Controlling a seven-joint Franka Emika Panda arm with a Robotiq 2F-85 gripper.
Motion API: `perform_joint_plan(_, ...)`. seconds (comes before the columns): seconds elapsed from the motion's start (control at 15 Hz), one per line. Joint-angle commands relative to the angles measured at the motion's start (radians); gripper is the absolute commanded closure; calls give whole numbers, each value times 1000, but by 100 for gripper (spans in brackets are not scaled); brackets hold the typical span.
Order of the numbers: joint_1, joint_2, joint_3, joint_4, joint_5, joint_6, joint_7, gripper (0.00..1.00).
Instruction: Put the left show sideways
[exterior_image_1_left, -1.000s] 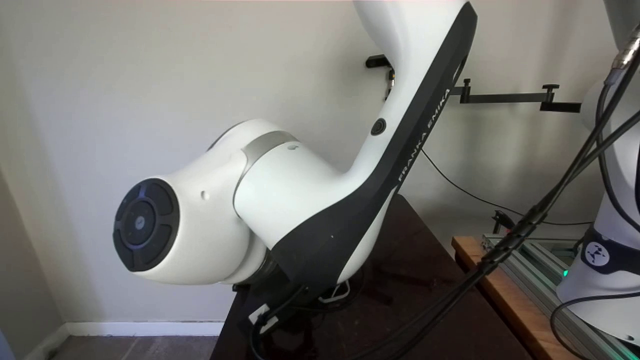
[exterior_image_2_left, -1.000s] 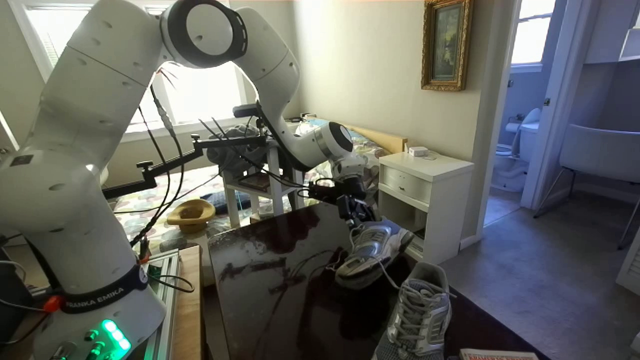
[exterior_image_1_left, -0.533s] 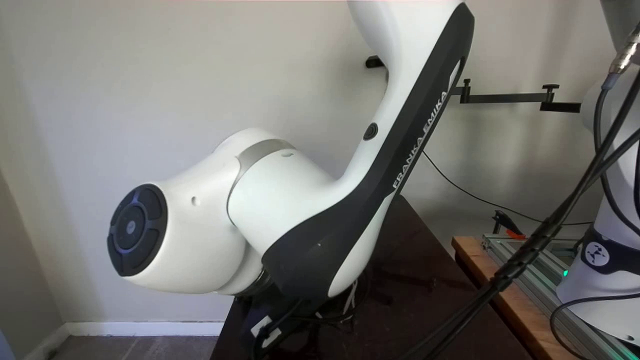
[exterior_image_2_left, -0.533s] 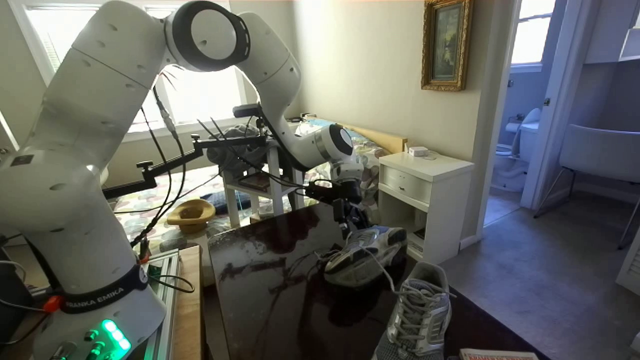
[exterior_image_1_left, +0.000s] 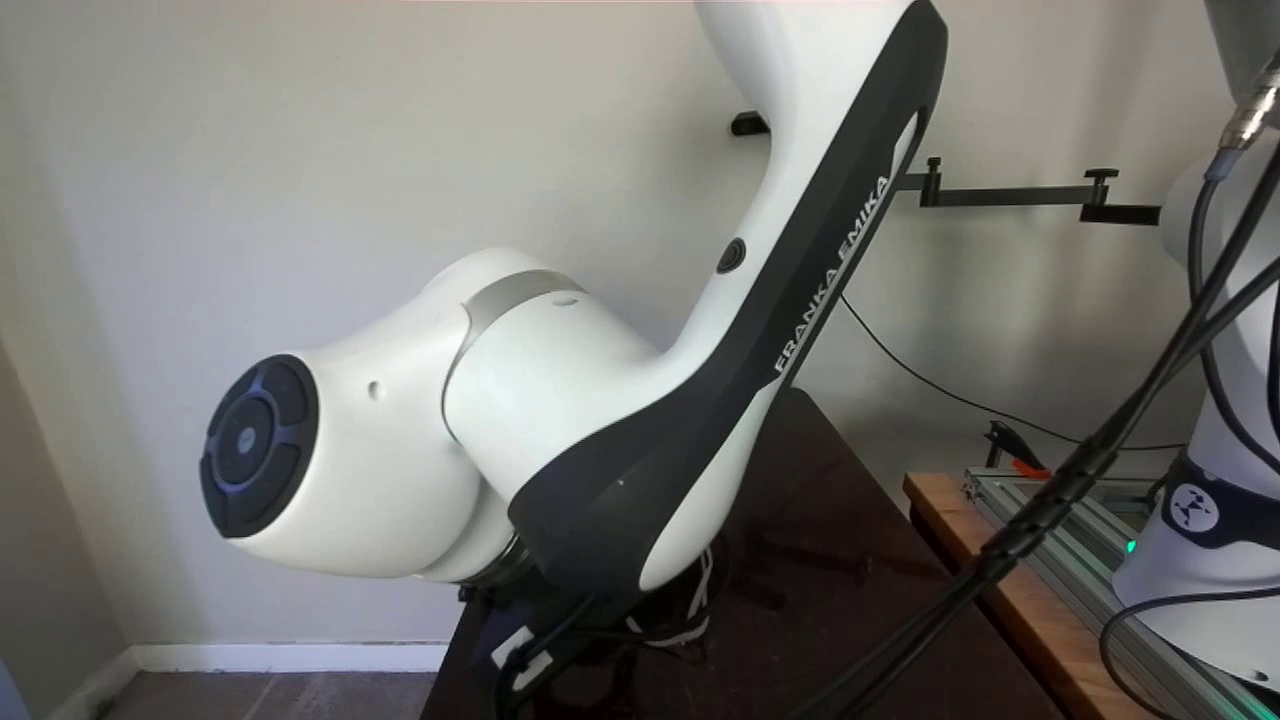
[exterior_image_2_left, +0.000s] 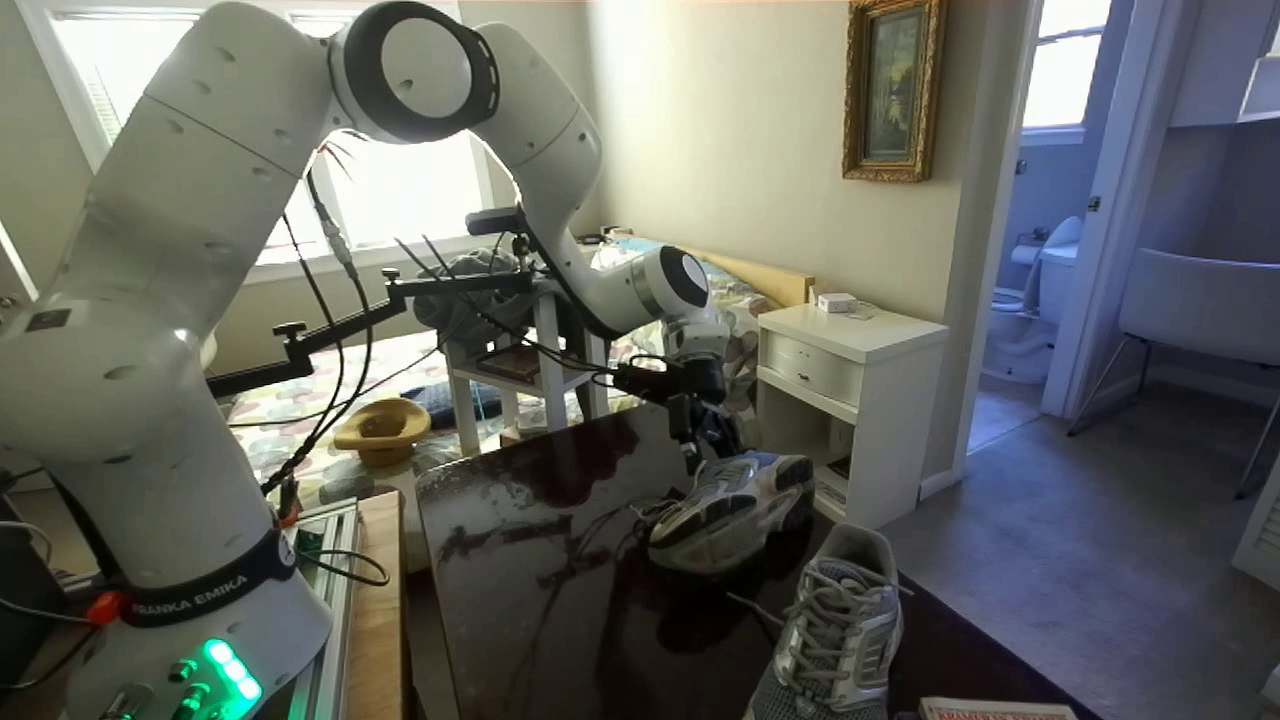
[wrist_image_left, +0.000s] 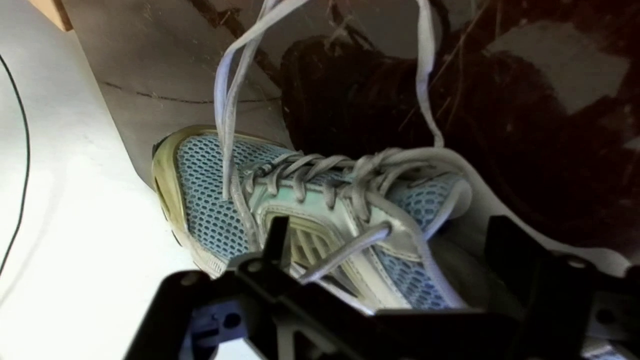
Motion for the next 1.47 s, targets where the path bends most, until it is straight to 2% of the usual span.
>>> perform_joint_plan(0.0, 30, -31, -28, -8, -3, -1, 38, 0)
perform_joint_plan(0.4, 22, -101, -24, -53, -11, 63, 37, 0)
perform_joint_plan(0.87, -5, -244, -34, -202, -75, 286, 23, 0)
perform_joint_plan(1.13, -9, -332, -67, -315, -248, 415, 54, 0)
perform_joint_plan(1.4, -54, -421, -71, -417, -388, 482, 65, 0)
